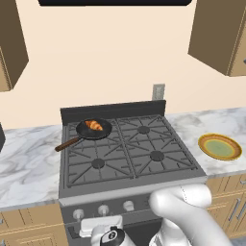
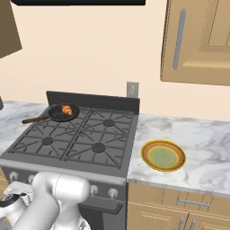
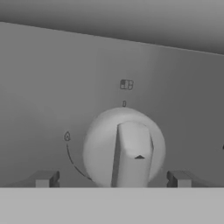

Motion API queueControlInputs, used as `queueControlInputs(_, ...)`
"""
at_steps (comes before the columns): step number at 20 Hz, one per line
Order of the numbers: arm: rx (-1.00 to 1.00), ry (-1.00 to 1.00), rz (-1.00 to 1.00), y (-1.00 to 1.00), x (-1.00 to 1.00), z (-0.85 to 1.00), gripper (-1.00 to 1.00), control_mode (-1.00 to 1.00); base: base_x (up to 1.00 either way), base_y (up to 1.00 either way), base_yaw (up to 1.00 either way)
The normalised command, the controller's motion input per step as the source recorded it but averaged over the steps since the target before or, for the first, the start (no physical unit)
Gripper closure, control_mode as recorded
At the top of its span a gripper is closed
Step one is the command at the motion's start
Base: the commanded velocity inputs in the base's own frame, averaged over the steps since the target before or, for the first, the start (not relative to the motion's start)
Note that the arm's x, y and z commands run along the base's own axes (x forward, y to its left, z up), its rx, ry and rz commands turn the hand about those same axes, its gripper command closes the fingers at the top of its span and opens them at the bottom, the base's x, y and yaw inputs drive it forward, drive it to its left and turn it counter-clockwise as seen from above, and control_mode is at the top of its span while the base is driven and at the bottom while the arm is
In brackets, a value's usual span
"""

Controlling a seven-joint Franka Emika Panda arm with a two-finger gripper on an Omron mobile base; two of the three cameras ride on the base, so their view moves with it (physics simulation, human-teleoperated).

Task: Pick the croissant and place it on the pan. Then turn on the stove to warm the croissant.

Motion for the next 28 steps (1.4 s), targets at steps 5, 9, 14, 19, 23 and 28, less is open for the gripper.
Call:
queueControlInputs(5, 0.0, 0.0, 0.0, 0.06, 0.0, 0.19, -1.0, -1.0, 0.0, 0.0, 0.0)
queueControlInputs(9, 0.0, 0.0, 0.0, 0.01, 0.0, 0.04, -1.0, -1.0, 0.0, 0.0, 0.0)
queueControlInputs(14, 0.0, 0.0, 0.0, 0.0, 0.09, 0.0, -1.0, -1.0, 0.0, 0.0, 0.0)
queueControlInputs(19, 0.0, 0.0, 0.0, -0.05, 0.05, 0.17, 1.0, -1.0, 0.0, 0.0, 0.0)
queueControlInputs(23, 0.0, 0.0, 0.0, -0.2, 0.0, 0.28, 1.0, -1.0, 0.0, 0.0, 0.0)
queueControlInputs(28, 0.0, 0.0, 0.0, -0.24, 0.0, 0.4, 1.0, -1.0, 0.0, 0.0, 0.0)
